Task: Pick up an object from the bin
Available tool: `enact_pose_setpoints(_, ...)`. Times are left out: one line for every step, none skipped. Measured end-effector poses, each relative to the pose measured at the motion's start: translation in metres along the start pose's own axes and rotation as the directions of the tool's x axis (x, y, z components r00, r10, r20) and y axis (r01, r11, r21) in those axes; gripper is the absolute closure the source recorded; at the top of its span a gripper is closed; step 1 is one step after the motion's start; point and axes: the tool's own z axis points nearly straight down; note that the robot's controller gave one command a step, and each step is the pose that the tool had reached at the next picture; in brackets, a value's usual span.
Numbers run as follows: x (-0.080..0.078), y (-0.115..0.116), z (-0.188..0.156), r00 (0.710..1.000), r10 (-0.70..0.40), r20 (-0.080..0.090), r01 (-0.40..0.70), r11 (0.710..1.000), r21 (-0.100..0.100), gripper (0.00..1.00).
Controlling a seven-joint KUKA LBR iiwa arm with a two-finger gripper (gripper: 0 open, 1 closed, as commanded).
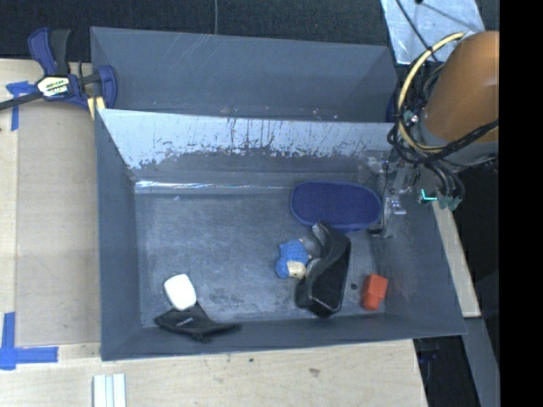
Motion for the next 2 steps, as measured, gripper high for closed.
enact_pose_setpoints(-0.023,-0.007,0.101,0.991,-0.132,0.002,0.132,0.991,0.000,0.00)
enact_pose_setpoints(-0.037,0.011,0.133,0.908,-0.418,0.010,0.418,0.909,0.008,0.00)
